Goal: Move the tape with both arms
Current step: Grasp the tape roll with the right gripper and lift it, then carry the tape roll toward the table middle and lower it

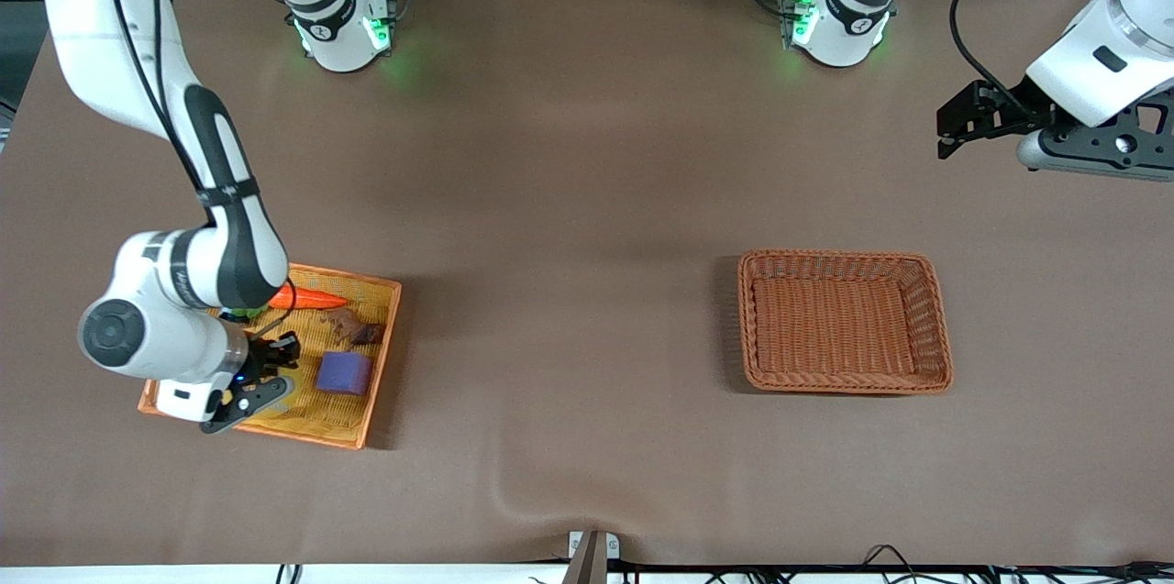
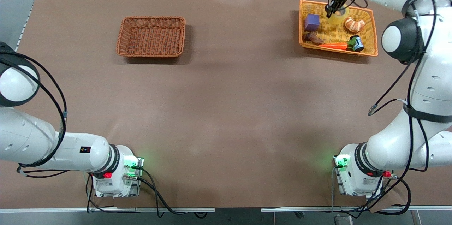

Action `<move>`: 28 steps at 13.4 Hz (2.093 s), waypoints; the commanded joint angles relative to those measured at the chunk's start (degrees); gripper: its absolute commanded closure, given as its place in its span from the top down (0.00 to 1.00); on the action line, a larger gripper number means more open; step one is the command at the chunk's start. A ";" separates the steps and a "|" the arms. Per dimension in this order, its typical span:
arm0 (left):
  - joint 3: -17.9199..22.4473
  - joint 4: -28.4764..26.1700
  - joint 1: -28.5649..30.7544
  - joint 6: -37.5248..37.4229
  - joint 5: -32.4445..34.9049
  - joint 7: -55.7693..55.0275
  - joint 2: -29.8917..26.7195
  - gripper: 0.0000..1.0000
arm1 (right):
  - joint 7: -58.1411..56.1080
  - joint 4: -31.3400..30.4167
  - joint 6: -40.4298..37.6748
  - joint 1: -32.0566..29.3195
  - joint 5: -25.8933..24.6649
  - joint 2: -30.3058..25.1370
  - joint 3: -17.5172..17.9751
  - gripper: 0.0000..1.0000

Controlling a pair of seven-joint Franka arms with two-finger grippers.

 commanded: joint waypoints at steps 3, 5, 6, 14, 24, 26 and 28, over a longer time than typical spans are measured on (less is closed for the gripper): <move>-0.28 0.38 0.32 -0.19 -0.40 -0.86 -0.08 1.00 | 8.94 -0.92 -3.75 7.11 0.70 -7.36 0.12 0.00; -0.28 0.38 0.40 -0.19 -0.40 -0.86 -0.08 1.00 | 15.70 -0.91 -3.14 13.17 0.52 -6.39 -0.05 0.00; -0.28 0.29 0.40 -0.19 -0.40 -0.86 -0.08 1.00 | 18.00 -0.83 -3.22 14.76 0.61 -5.69 -0.05 0.00; -0.28 0.29 0.67 -0.10 -0.49 -0.86 0.45 1.00 | 22.07 -1.00 0.99 26.10 4.19 0.37 0.21 0.00; -0.11 0.20 0.84 -0.10 -0.58 -0.86 0.89 1.00 | 23.82 -1.35 8.02 37.19 8.78 3.63 0.21 0.00; -0.02 0.20 0.84 -0.10 -0.66 -0.86 0.89 1.00 | 23.82 -1.27 8.47 38.15 8.79 4.59 0.21 0.00; 0.07 0.20 0.84 -0.10 -0.58 -0.86 0.89 1.00 | 24.69 -1.09 9.60 38.95 8.87 5.74 0.21 0.00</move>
